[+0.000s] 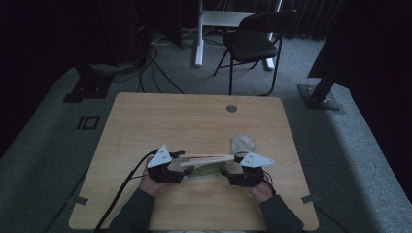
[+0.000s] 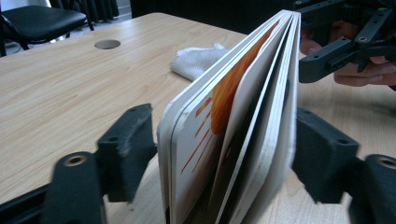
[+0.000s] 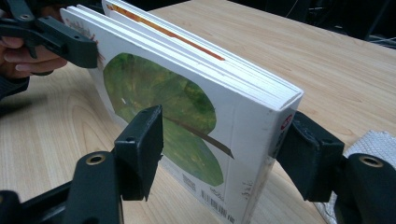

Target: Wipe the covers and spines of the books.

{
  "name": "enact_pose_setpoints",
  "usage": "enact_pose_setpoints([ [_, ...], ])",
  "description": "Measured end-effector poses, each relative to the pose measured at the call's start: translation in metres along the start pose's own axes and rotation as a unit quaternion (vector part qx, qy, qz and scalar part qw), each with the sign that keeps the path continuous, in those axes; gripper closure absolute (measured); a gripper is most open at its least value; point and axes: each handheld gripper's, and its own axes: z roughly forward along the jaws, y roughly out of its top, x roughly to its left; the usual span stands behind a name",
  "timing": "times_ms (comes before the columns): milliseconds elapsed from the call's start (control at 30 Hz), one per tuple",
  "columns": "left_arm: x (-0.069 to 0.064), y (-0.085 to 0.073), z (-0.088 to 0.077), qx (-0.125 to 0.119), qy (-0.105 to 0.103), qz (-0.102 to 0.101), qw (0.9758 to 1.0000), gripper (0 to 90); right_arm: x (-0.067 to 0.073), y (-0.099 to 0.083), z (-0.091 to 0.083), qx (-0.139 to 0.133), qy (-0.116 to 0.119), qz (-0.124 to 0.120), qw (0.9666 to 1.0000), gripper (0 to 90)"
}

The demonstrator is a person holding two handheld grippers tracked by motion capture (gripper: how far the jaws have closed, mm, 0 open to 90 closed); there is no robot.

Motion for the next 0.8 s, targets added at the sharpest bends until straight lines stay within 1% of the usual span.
enact_pose_setpoints([
  [67, -0.0007, -0.0006, 0.0013, 0.005, 0.001, 0.003, 1.0, 33.7, -0.0002, -0.0005, 0.0004, 0.002, 0.0, 0.0, 1.0, 34.6],
  [133, -0.0015, -0.0013, 0.0029, 0.013, 0.008, 0.004, 0.9999, 37.7, -0.0005, -0.0013, 0.0008, 0.005, -0.001, 0.0, 1.0, 34.6],
  [167, -0.0015, -0.0018, 0.0032, 0.015, 0.007, 0.005, 0.9998, 39.8, -0.0007, -0.0017, 0.0011, 0.005, -0.002, 0.0, 1.0, 34.5],
  [300, -0.0015, -0.0021, 0.0029, 0.017, 0.008, 0.005, 0.9998, 43.1, -0.0013, -0.0027, 0.0013, 0.013, -0.009, -0.004, 0.9999, 34.5],
  [433, -0.0037, -0.0025, 0.0023, 0.019, 0.017, 0.011, 0.9996, 46.8, -0.0025, -0.0044, 0.0022, 0.017, -0.01, 0.002, 0.9998, 34.6],
  [500, -0.0044, -0.0031, 0.0015, 0.02, 0.019, 0.014, 0.9995, 49.9, -0.0034, -0.0048, 0.0024, 0.018, -0.007, 0.003, 0.9998, 34.6],
  [667, -0.006, -0.005, -0.001, 0.016, 0.018, 0.011, 0.9996, 55.1, -0.0053, -0.0054, 0.0021, 0.021, 0.001, 0.008, 0.9997, 35.9],
  [800, -0.0088, -0.0064, -0.0034, 0.015, 0.018, 0.011, 0.9997, 58.1, -0.0067, -0.0058, 0.002, 0.022, 0.011, 0.017, 0.9996, 41.1],
])
